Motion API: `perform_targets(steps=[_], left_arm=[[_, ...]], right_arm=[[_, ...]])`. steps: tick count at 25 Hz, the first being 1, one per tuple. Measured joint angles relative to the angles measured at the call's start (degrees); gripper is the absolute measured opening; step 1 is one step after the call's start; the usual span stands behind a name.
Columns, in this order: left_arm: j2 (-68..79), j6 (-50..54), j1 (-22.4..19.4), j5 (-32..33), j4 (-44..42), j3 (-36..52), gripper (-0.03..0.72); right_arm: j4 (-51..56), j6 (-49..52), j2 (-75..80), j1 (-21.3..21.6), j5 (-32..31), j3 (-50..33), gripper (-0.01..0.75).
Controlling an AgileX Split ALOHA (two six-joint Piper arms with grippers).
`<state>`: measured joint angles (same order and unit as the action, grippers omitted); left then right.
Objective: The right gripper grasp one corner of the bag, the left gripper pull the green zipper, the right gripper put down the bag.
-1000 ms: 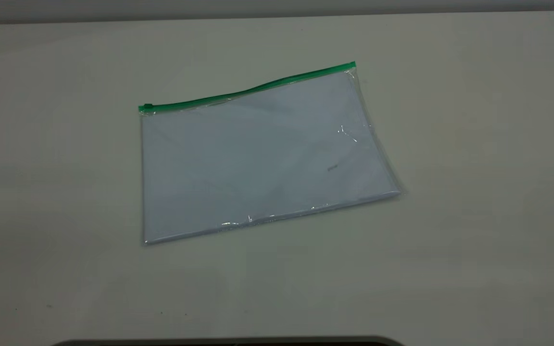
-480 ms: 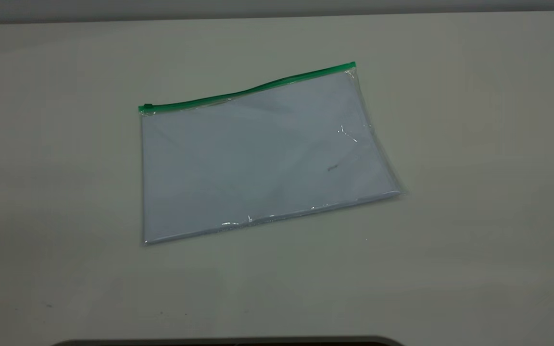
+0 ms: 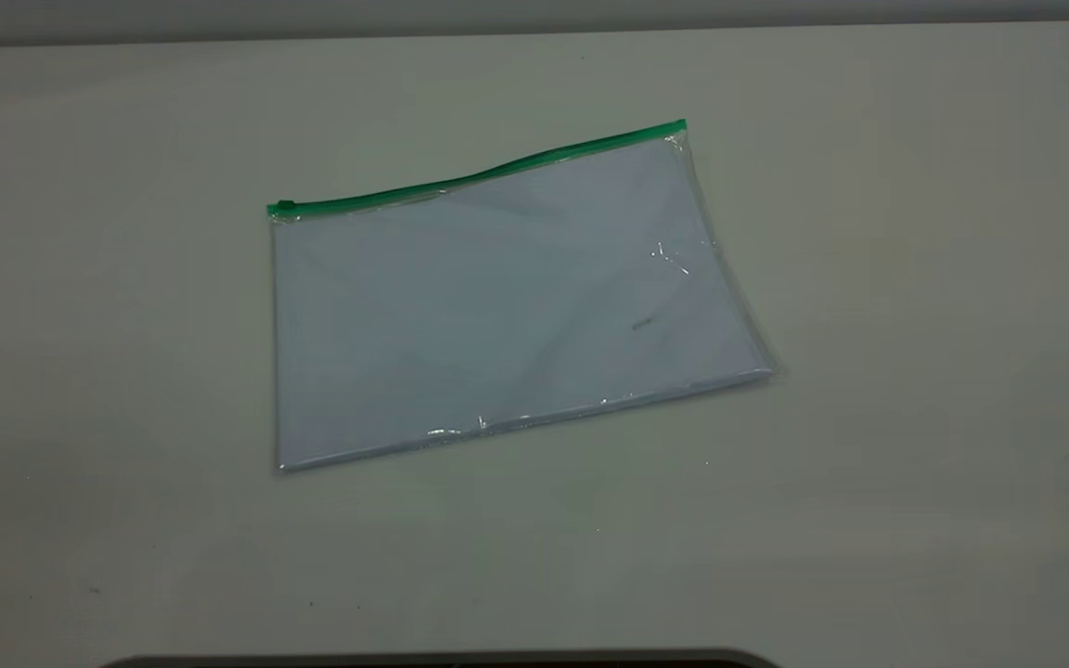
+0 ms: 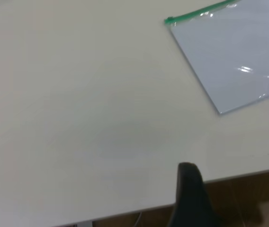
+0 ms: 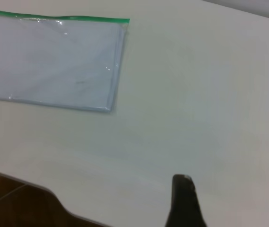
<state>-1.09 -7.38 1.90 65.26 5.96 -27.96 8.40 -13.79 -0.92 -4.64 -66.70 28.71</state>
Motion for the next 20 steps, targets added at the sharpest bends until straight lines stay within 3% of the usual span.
perform_targets(steps=[20], left_arm=[[0.0, 0.0, 0.0, 0.0, 0.0, 0.0, 0.560]], right_arm=[[0.0, 0.0, 0.0, 0.0, 0.0, 0.0, 0.547]])
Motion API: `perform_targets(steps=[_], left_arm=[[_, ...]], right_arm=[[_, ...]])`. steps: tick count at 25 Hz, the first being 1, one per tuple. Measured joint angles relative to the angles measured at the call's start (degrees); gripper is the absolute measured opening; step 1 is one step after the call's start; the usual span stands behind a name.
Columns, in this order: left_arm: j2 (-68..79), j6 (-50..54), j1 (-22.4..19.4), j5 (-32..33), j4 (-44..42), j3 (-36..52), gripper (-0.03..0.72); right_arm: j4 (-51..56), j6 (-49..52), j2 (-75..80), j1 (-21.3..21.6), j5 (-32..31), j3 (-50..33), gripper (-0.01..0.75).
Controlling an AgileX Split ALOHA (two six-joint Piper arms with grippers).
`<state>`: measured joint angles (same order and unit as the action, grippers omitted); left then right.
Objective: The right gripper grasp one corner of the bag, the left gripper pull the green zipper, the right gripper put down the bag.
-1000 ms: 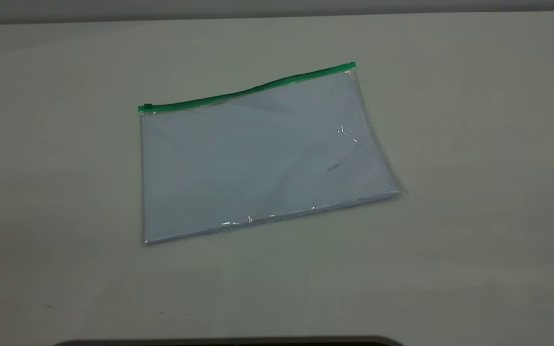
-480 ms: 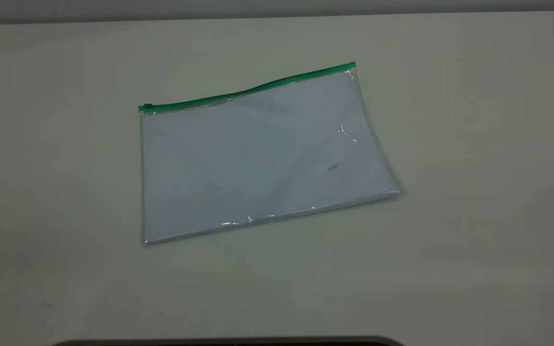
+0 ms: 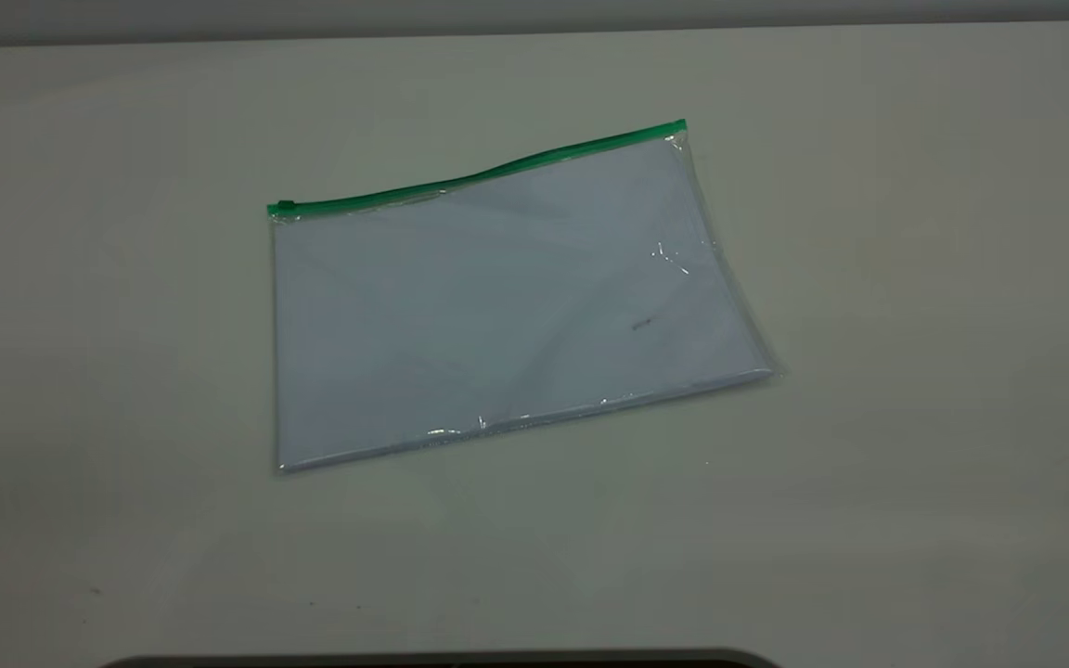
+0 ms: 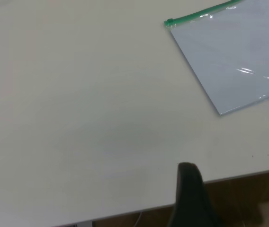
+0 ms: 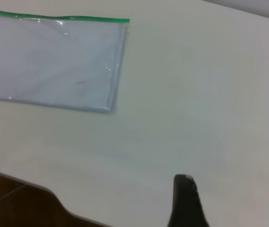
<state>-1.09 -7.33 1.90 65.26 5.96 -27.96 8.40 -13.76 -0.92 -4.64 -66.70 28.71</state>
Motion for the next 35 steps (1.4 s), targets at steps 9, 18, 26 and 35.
perform_targets(steps=[9, 18, 26, 35], left_arm=[[0.0, 0.0, 0.0, 0.0, 0.0, 0.0, 0.560], [0.0, 0.0, 0.0, 0.0, 0.0, 0.0, 0.560], [0.0, 0.0, 0.0, 0.0, 0.0, 0.0, 0.560], [0.0, 0.0, 0.0, 0.0, 0.0, 0.0, 0.560]], right_arm=[[-1.6, 1.9, 0.0, 0.2, 2.3, -0.2, 0.547], [-6.3, 7.7, 0.0, 0.2, 2.1, -1.1, 0.547], [-6.7, 7.8, 0.0, 0.2, 2.1, -1.1, 0.547], [-6.7, 7.8, 0.0, 0.2, 2.1, -1.1, 0.547]])
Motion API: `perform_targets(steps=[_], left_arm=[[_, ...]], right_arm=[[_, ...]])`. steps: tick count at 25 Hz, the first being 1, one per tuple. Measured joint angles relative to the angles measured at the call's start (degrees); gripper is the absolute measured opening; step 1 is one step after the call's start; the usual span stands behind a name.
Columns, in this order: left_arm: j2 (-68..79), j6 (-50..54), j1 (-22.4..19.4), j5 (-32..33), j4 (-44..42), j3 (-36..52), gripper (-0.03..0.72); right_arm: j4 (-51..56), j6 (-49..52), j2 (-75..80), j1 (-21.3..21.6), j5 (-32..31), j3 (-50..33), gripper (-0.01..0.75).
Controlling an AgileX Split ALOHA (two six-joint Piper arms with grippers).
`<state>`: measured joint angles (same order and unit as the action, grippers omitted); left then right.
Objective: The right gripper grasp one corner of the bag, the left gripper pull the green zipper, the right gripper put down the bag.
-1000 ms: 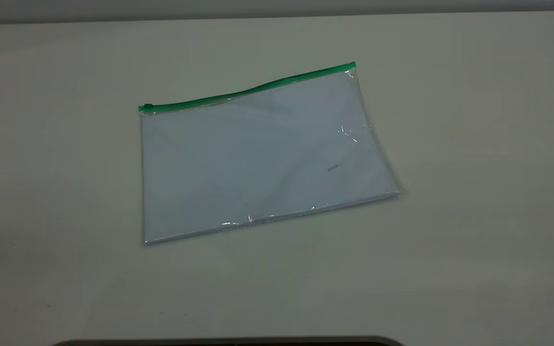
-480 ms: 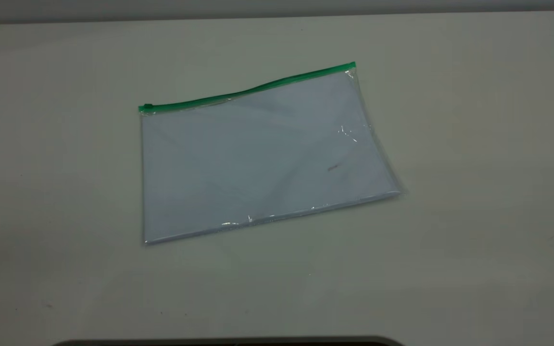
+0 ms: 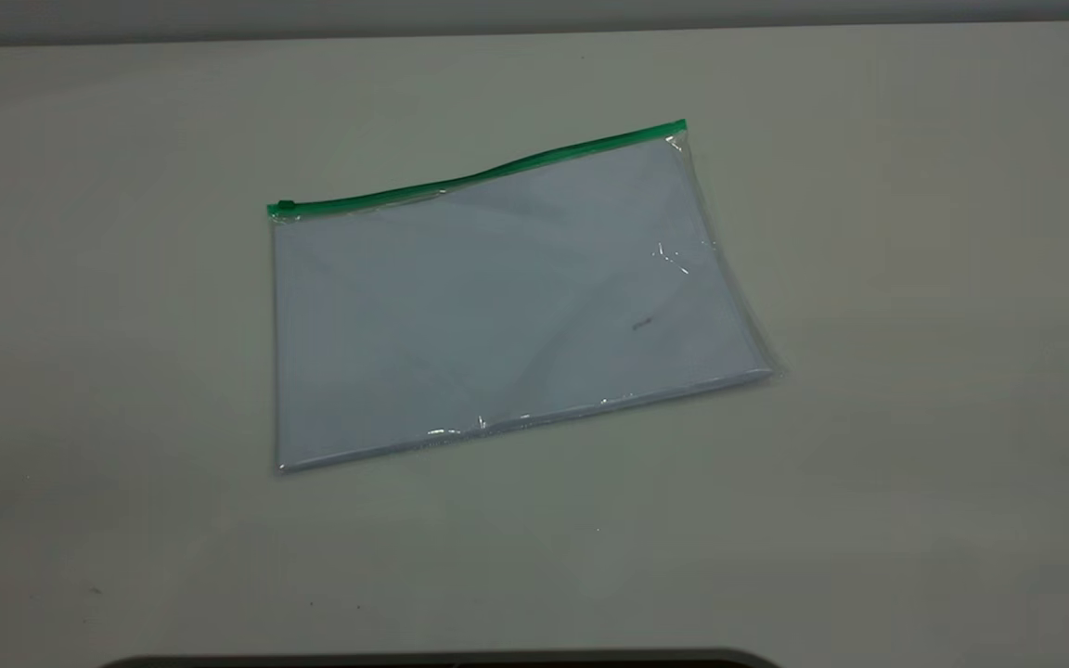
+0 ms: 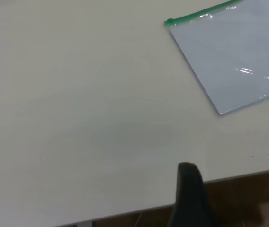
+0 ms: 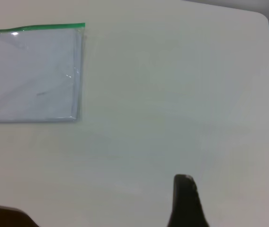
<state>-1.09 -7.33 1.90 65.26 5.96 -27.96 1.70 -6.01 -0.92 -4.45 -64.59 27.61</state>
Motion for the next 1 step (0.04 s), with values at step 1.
perform_targets(steps=[1], left_arm=[[0.0, 0.0, 0.0, 0.0, 0.0, 0.0, 0.560]], right_arm=[[0.0, 0.0, 0.0, 0.0, 0.0, 0.0, 0.547]])
